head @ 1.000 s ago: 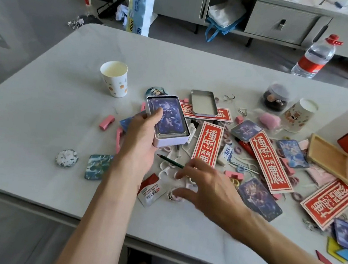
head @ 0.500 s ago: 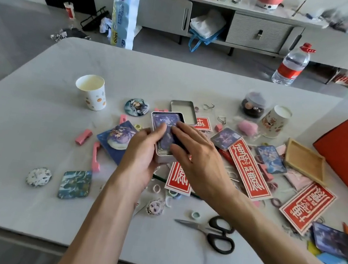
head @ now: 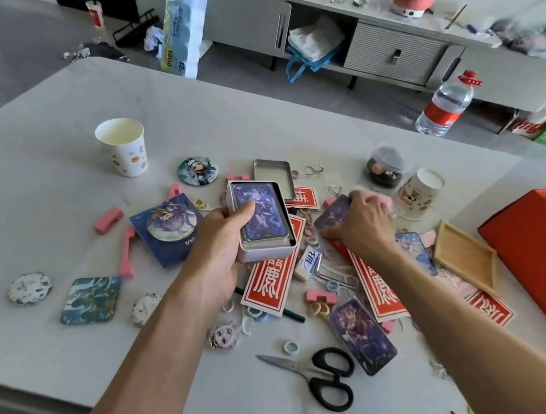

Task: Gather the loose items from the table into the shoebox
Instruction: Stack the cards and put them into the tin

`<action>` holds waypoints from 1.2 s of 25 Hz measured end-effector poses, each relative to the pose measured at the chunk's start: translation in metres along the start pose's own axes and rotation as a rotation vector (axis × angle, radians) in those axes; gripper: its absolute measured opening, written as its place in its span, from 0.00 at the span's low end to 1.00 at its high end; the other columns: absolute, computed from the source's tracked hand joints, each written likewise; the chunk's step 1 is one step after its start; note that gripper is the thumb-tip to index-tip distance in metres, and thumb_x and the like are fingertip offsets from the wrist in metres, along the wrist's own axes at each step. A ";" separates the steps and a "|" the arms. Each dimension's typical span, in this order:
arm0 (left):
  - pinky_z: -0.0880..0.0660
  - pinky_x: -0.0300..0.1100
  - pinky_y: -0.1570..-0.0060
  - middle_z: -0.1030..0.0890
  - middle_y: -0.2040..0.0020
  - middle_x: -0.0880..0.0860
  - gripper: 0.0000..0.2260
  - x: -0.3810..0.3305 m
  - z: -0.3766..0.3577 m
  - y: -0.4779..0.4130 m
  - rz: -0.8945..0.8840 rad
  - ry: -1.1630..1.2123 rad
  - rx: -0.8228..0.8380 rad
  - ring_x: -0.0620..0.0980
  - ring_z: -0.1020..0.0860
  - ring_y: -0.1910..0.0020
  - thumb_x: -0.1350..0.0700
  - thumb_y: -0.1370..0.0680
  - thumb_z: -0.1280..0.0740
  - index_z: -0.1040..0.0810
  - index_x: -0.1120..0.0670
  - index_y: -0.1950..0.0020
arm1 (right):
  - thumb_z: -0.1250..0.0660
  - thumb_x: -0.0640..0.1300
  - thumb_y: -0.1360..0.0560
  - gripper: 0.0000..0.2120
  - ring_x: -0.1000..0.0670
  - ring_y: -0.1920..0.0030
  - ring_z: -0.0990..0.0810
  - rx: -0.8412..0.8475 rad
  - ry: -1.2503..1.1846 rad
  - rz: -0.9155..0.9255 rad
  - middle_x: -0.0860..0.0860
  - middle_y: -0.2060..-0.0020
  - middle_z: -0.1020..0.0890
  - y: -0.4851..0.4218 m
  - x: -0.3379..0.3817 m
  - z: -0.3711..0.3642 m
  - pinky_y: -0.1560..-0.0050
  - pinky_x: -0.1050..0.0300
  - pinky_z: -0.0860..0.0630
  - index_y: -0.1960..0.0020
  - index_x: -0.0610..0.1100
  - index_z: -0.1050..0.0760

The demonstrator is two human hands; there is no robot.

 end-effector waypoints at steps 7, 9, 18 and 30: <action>0.17 0.49 0.64 0.15 0.51 0.59 0.14 0.018 -0.026 0.012 0.056 -0.030 0.042 0.55 0.15 0.63 0.56 0.20 0.33 0.23 0.62 0.38 | 0.29 0.38 0.26 0.15 0.49 0.58 0.15 -0.010 -1.261 -0.185 0.45 0.54 0.16 0.037 -0.033 0.056 0.58 0.59 0.19 0.40 0.39 0.23; 0.17 0.58 0.60 0.15 0.50 0.60 0.13 0.023 -0.037 0.017 0.058 -0.057 0.061 0.59 0.15 0.57 0.56 0.20 0.33 0.24 0.62 0.38 | 0.27 0.46 0.28 0.10 0.48 0.61 0.15 0.123 -1.187 -0.154 0.45 0.58 0.14 0.081 -0.044 0.062 0.63 0.59 0.19 0.47 0.46 0.18; 0.21 0.39 0.74 0.15 0.67 0.48 0.03 0.041 -0.056 0.018 0.006 -0.084 0.105 0.45 0.17 0.70 0.57 0.20 0.33 0.21 0.54 0.53 | 0.24 0.51 0.31 0.13 0.61 0.66 0.28 0.166 -0.262 -0.102 0.55 0.61 0.22 0.152 -0.055 0.002 0.70 0.67 0.35 0.49 0.49 0.20; 0.22 0.44 0.71 0.14 0.53 0.55 0.10 0.058 -0.068 0.025 0.039 -0.121 0.180 0.52 0.15 0.61 0.54 0.21 0.32 0.22 0.56 0.41 | 0.31 0.49 0.24 0.05 0.50 0.63 0.14 0.025 -1.039 -0.263 0.48 0.61 0.14 0.138 -0.080 0.060 0.68 0.54 0.18 0.52 0.48 0.21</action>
Point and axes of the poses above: each hand's wrist, its own y-axis away from the middle knuckle, its own z-axis out of the back of the hand, x = y × z, the point moved 9 cm from there along -y, towards the middle knuckle
